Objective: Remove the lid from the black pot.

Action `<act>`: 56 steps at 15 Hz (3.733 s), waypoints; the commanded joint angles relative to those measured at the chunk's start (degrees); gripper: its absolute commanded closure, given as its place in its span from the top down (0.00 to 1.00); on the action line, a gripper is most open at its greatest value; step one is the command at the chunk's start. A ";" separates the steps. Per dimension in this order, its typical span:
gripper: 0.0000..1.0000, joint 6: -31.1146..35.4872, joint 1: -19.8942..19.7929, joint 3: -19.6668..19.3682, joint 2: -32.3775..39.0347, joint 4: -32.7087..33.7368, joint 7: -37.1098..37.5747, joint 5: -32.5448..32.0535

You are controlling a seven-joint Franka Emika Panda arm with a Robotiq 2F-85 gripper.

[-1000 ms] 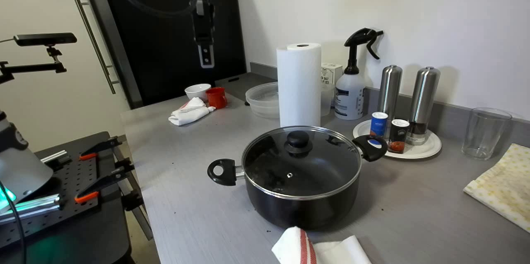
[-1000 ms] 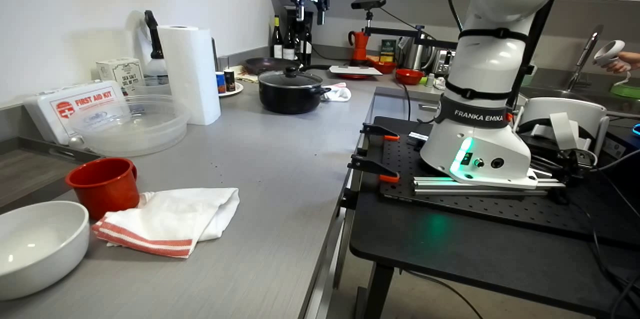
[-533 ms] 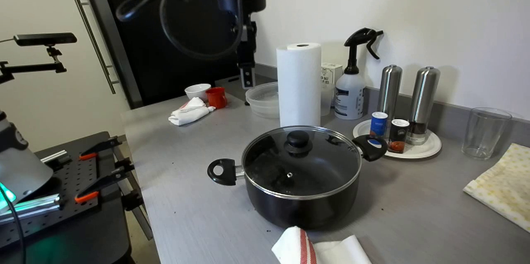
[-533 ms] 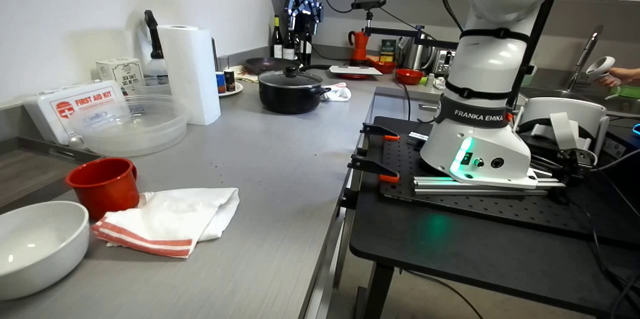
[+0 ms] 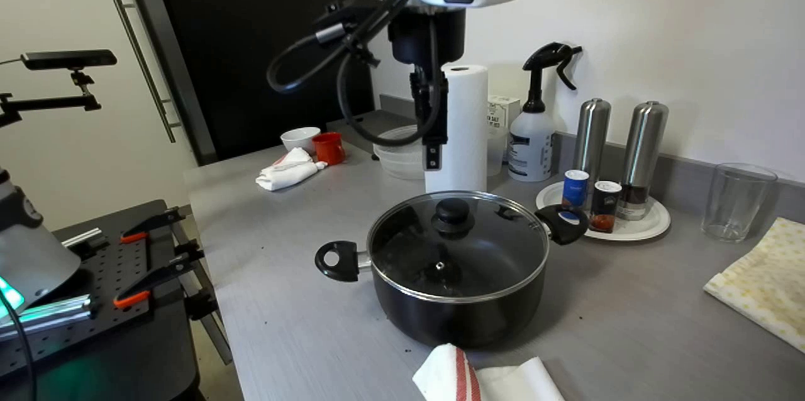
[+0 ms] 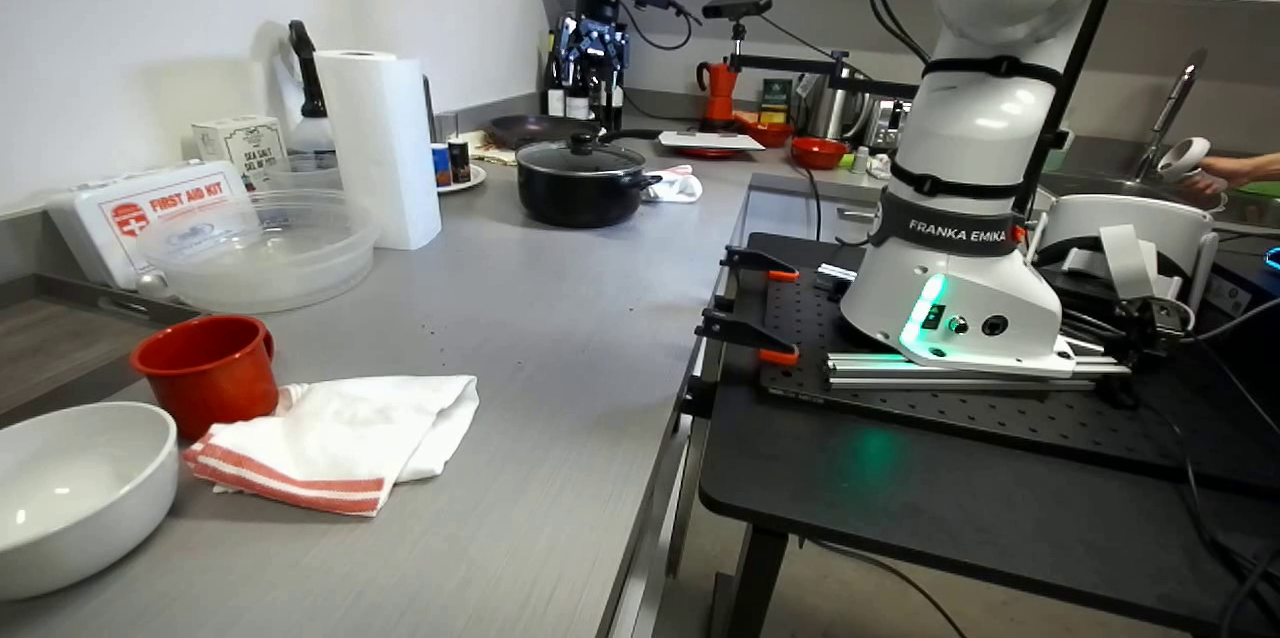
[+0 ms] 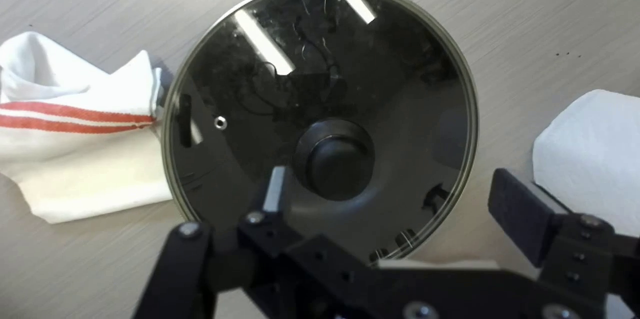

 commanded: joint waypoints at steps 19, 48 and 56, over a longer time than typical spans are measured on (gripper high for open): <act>0.75 0.49 -3.54 3.99 14.68 11.50 3.47 -1.19; 0.25 7.52 5.00 5.22 -11.99 -13.44 -1.75 -10.38; 0.25 9.96 13.75 9.74 -16.84 -24.40 -0.22 -17.92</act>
